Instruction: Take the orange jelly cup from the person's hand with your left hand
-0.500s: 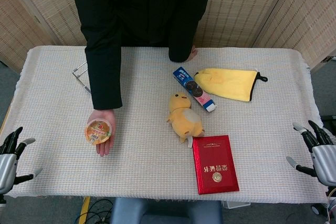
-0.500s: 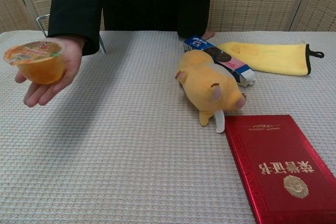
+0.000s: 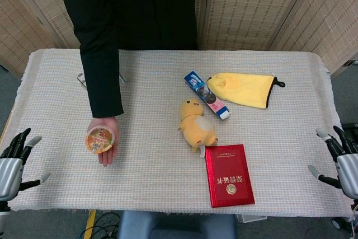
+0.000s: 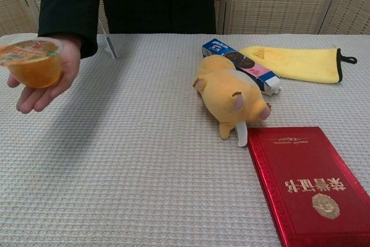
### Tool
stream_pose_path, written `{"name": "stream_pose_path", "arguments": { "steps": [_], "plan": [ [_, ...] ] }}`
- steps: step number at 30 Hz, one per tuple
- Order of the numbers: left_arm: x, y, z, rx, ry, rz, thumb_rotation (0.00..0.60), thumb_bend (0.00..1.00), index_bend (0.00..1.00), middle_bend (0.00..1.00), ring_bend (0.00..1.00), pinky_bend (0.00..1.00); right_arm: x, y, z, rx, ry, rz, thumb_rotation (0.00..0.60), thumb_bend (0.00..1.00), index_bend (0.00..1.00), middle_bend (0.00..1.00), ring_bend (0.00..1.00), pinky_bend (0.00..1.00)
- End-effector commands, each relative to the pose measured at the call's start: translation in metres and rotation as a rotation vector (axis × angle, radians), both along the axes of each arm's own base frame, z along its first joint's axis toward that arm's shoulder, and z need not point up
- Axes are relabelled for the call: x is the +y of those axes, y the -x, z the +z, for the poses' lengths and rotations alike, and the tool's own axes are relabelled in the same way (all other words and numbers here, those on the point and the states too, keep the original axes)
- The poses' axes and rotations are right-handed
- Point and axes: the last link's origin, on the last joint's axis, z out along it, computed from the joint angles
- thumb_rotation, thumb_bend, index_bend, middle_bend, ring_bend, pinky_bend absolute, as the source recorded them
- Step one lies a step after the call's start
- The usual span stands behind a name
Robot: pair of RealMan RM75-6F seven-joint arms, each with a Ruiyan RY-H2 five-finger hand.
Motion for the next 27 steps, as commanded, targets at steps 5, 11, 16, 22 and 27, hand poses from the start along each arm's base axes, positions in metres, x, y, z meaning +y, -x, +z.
{"name": "stream_pose_path", "arguments": {
  "steps": [5, 11, 16, 22, 27],
  "plan": [
    [0.027, -0.029, -0.005, 0.027, 0.112, -0.181, 0.6, 0.16, 0.0, 0.0, 0.02, 0.25, -0.002, -0.006, 0.006, 0.014, 0.014, 0.006, 0.6, 0.2, 0.1, 0.22, 0.07, 0.13],
    [0.056, -0.059, -0.013, 0.085, 0.206, -0.294, 0.6, 0.16, 0.0, 0.0, 0.02, 0.25, -0.003, -0.007, 0.007, 0.02, 0.006, 0.005, 0.6, 0.2, 0.1, 0.22, 0.07, 0.13],
    [0.077, -0.076, -0.018, 0.146, 0.263, -0.338, 0.6, 0.16, 0.04, 0.0, 0.01, 0.25, -0.002, -0.005, 0.007, 0.018, 0.003, -0.007, 0.6, 0.2, 0.1, 0.22, 0.07, 0.13],
    [0.098, -0.086, -0.026, 0.215, 0.302, -0.339, 0.6, 0.16, 0.05, 0.0, 0.0, 0.24, 0.0, -0.002, 0.006, 0.015, 0.005, -0.017, 0.6, 0.2, 0.1, 0.22, 0.07, 0.13],
    [0.111, -0.091, -0.033, 0.243, 0.329, -0.314, 0.6, 0.15, 0.12, 0.0, 0.0, 0.24, 0.002, 0.001, 0.006, 0.011, 0.006, -0.025, 0.6, 0.2, 0.1, 0.22, 0.07, 0.13]
  ]
}}
